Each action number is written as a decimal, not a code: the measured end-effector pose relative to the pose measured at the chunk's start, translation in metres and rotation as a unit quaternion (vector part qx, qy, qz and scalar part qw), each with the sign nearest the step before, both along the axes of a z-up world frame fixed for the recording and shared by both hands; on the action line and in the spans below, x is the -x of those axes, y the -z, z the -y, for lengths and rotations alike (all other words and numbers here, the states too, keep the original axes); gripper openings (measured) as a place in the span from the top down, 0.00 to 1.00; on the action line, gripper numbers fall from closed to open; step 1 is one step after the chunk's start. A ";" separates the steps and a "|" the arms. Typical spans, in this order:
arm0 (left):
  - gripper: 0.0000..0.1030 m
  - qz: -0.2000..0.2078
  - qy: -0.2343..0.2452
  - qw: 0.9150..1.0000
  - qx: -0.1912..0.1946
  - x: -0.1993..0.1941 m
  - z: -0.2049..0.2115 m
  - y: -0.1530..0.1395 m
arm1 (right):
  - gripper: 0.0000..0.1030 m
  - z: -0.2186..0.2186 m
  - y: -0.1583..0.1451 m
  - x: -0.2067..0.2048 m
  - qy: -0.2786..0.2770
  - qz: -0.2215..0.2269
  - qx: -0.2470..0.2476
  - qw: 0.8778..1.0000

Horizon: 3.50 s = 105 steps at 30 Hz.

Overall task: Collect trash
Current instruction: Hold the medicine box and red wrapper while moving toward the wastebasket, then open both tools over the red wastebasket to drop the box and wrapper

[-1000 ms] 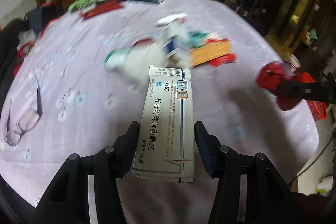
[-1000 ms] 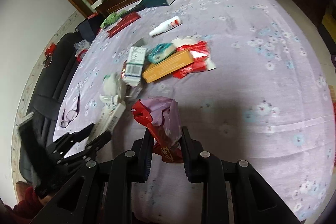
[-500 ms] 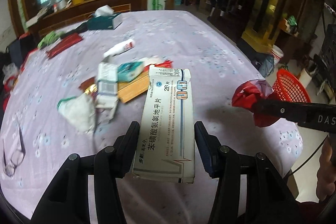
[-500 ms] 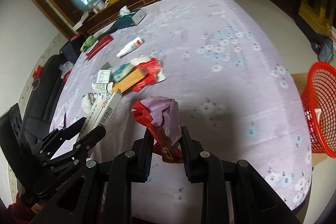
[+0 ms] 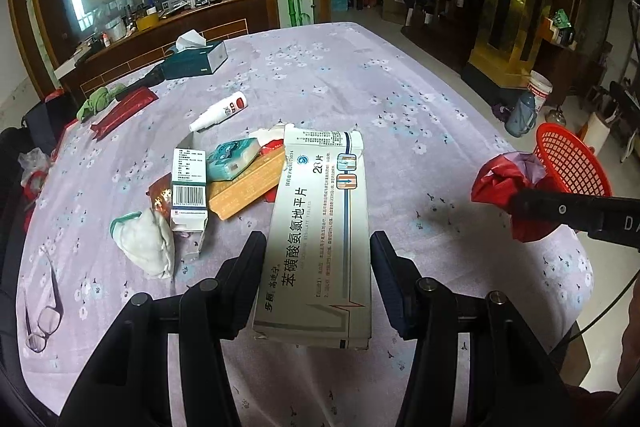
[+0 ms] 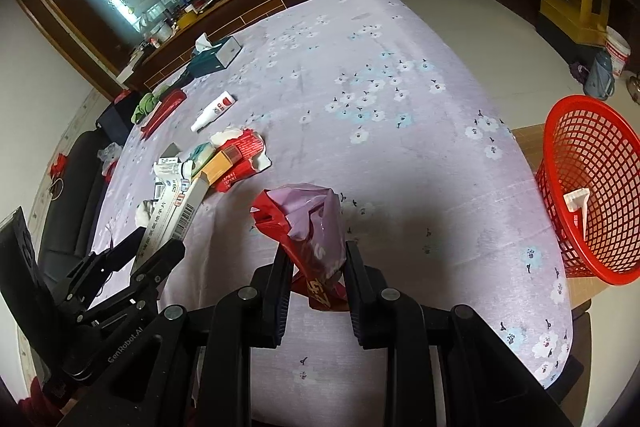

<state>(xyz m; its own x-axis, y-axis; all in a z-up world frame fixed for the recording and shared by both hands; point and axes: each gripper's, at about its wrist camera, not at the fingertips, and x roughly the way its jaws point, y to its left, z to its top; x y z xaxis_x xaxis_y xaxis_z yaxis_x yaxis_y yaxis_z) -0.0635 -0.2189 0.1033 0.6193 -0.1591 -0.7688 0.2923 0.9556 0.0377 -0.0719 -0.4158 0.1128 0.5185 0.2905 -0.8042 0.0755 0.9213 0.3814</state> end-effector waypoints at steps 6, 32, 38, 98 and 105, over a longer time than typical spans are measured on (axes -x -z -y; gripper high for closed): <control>0.50 0.005 0.000 1.000 -0.008 0.001 0.002 0.000 | 0.74 -0.002 0.000 -0.003 -0.004 -0.001 0.003 1.000; 0.49 0.012 -0.001 1.000 -0.017 0.004 -0.005 -0.001 | 0.74 -0.010 -0.001 -0.006 -0.014 0.005 0.012 1.000; 0.49 0.012 0.005 1.000 -0.018 0.005 -0.001 0.000 | 0.74 -0.007 -0.001 -0.004 -0.011 0.005 0.013 1.000; 0.49 0.007 0.232 0.972 0.034 0.001 0.160 -0.027 | 0.74 0.175 -0.036 0.077 0.228 0.028 0.062 0.971; 0.49 -0.025 0.280 0.958 0.047 -0.007 0.231 -0.024 | 0.73 0.229 -0.044 0.092 0.273 0.031 0.050 0.960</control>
